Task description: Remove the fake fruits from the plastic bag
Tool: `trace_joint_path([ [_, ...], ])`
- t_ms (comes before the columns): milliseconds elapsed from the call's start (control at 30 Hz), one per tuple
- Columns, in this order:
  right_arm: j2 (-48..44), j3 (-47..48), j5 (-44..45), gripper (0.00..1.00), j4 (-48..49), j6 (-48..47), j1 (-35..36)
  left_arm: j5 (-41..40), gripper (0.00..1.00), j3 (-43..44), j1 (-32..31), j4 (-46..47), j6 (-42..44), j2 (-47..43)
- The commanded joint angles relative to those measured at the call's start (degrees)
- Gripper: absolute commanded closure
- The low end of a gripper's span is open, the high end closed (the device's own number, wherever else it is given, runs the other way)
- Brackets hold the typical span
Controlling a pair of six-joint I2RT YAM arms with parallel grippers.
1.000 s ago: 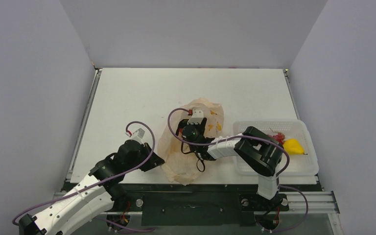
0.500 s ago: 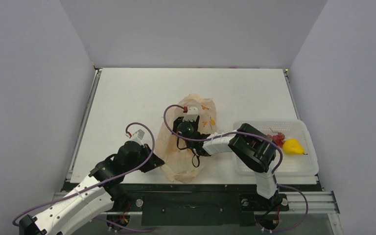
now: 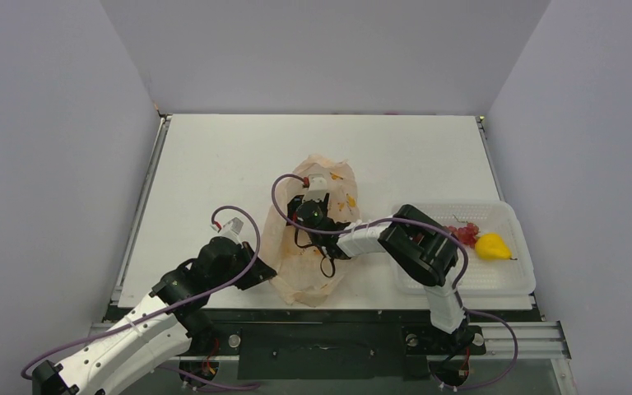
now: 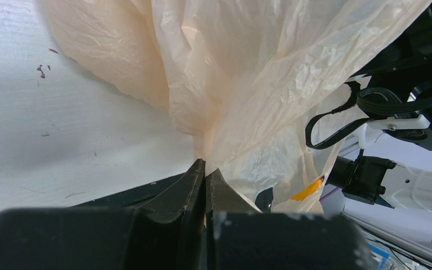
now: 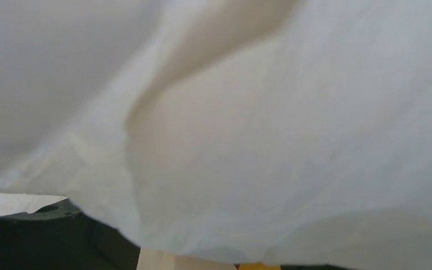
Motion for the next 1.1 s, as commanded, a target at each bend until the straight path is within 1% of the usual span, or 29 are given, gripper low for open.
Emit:
trace_joint_path([
  [0, -3.12, 1.06, -1.73, 0.58, -1.98, -1.09, -0.03, -0.64, 1.00, 0.40, 0.28, 1.68, -0.32, -0.29],
  [167, -8.91, -1.22, -2.65, 0.77, -5.35, -1.35, 0.36, -2.69, 1.00, 0.46, 0.32, 1.88, -0.16, 0.02],
  [300, -14.51, -4.35, -2.90, 0.85, -7.58, -2.75, 1.81, -5.26, 1.00, 2.32, 0.34, 0.80, 2.21, 2.35],
  [467, -21.61, -6.99, -3.44, 0.96, -13.20, -4.99, 4.50, -6.63, 1.00, 4.15, 0.44, 0.92, 4.13, 6.75],
  [500, -23.57, -7.71, -4.70, 0.99, -14.72, -5.08, 5.12, -6.77, 1.00, 4.21, 0.46, 1.45, 4.21, 7.48],
  [667, -30.67, -11.90, -9.61, 1.00, -17.35, -4.65, 6.52, -8.46, 1.00, 4.94, 0.98, 3.52, 4.74, 9.74],
  [767, -34.38, -13.43, -10.49, 1.00, -20.00, -3.98, 6.75, -9.63, 1.00, 5.95, 2.02, 3.52, 5.47, 11.84],
  [800, -36.85, -14.24, -10.33, 1.00, -20.39, -4.07, 7.00, -9.77, 1.00, 6.47, 2.79, 3.55, 6.07, 12.26],
  [900, -42.34, -15.25, -9.00, 1.00, -23.15, -5.07, 7.35, -10.07, 1.00, 7.93, 5.80, 3.35, 7.83, 14.25],
  [967, -47.12, -15.32, -7.16, 1.00, -25.54, -5.76, 7.42, -9.08, 1.00, 9.13, 8.32, 3.59, 10.68, 15.35],
  [1067, -54.61, -14.73, -1.59, 1.00, -29.70, -7.17, 7.04, -7.05, 1.00, 10.70, 12.17, 4.45, 13.43, 17.20],
])
